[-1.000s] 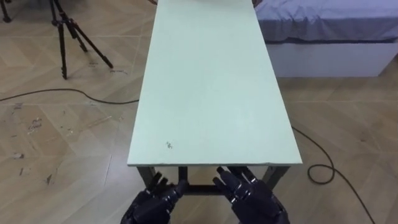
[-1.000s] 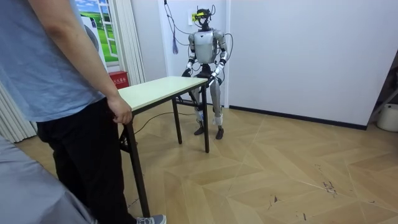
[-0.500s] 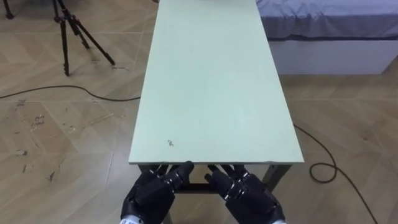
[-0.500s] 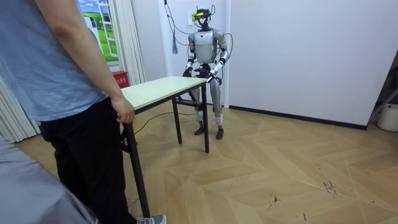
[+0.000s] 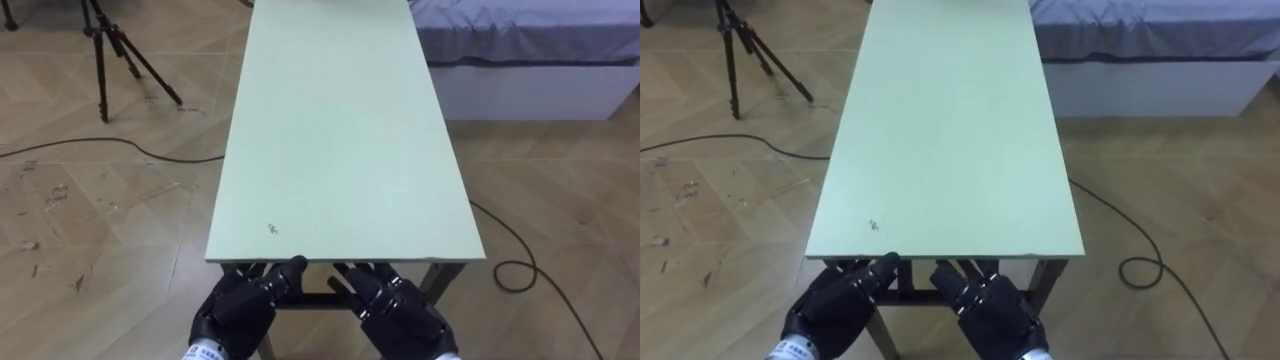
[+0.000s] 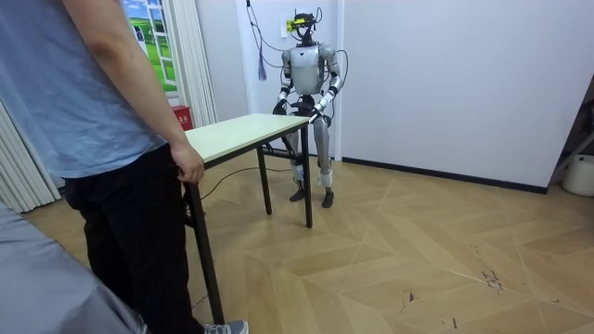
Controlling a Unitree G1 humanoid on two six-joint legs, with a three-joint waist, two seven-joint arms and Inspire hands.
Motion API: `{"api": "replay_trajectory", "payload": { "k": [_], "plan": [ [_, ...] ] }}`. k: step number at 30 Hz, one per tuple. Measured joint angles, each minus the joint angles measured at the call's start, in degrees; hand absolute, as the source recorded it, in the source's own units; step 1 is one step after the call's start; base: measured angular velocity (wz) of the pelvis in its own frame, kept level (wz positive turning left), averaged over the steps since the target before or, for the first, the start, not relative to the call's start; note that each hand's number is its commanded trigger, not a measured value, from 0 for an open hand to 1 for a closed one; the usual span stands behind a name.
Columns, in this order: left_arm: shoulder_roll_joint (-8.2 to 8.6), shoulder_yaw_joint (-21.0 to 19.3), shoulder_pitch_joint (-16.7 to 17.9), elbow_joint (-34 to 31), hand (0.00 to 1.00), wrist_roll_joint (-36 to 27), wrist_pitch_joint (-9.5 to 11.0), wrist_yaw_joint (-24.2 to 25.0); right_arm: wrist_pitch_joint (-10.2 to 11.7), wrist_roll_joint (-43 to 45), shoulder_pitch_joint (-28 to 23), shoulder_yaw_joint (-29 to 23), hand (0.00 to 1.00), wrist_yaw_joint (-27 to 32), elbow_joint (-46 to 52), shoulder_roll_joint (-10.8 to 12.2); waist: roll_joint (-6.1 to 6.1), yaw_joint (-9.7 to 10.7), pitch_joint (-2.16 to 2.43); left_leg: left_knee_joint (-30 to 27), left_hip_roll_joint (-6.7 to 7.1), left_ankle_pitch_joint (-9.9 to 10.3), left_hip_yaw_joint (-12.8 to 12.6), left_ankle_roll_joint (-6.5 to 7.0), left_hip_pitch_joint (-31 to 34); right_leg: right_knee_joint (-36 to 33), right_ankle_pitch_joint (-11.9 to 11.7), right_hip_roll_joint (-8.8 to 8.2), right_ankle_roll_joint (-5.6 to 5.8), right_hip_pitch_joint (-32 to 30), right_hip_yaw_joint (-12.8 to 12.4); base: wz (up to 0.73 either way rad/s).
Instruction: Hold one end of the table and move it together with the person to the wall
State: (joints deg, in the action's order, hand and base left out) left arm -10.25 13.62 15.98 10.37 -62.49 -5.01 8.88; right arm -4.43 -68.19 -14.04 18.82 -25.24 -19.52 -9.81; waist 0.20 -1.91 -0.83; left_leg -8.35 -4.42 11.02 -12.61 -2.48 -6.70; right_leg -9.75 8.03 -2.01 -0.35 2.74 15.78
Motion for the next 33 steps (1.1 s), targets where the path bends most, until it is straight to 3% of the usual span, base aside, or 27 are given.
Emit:
{"api": "replay_trajectory", "payload": {
  "k": [3,8,13,23,27,33],
  "plan": [
    [-0.01,-0.01,-0.24,0.0,0.0,-1.66,-0.24,-0.62,-0.69,-1.53,0.1,-0.05,0.0,0.03,0.27,-0.02,0.35,-0.01,-0.18,0.01,0.0,0.0,0.0,0.0,-0.07,0.03,-0.01,0.01,-0.01,0.04,-0.02,0.0],
    [0.03,-0.45,-0.24,0.02,0.0,-10.9,-1.6,-1.2,-2.03,-2.16,0.31,-0.94,0.0,0.17,0.27,-0.05,0.87,0.01,-0.34,0.08,-0.14,0.0,0.01,0.0,-0.85,-0.03,-0.07,-0.11,-0.11,0.66,-0.06,0.0],
    [0.11,-0.76,-0.52,0.04,0.0,-19.83,-3.1,-2.07,-3.5,-9.13,0.42,-2.8,0.0,1.83,0.27,-0.24,1.56,-0.01,-0.63,0.05,-0.15,0.0,-0.02,0.0,-0.98,-0.02,-0.13,-0.22,-0.21,0.78,0.07,0.0],
    [0.11,-2.7,-0.53,0.05,0.0,-25.86,-6.32,-3.03,-5.66,-16.62,1.71,-5.1,0.0,5.87,0.37,-0.93,2.18,-0.02,-0.36,0.03,-0.18,-0.01,-0.3,0.0,-0.87,-0.17,-0.19,0.06,-0.3,0.34,-0.38,-0.01],
    [0.71,-4.23,-0.55,0.31,0.0,-28.58,-7.89,-3.38,-5.71,-19.87,2.58,-7.86,0.0,9.04,0.38,0.06,2.15,0.1,-0.36,0.01,-0.17,-0.01,-0.34,0.0,-0.85,-0.21,-0.18,0.11,-0.3,0.2,-0.94,-0.02],
    [1.88,-5.11,-0.54,0.38,0.0,-30.3,-8.46,-4.2,-5.6,-22.01,3.85,-11.08,0.0,13.57,0.89,1.21,2.15,0.15,-0.28,-0.04,-0.14,-0.01,-0.43,0.0,-0.8,-0.15,-0.18,0.19,-0.29,0.12,-1.28,0.0]
  ]
}}
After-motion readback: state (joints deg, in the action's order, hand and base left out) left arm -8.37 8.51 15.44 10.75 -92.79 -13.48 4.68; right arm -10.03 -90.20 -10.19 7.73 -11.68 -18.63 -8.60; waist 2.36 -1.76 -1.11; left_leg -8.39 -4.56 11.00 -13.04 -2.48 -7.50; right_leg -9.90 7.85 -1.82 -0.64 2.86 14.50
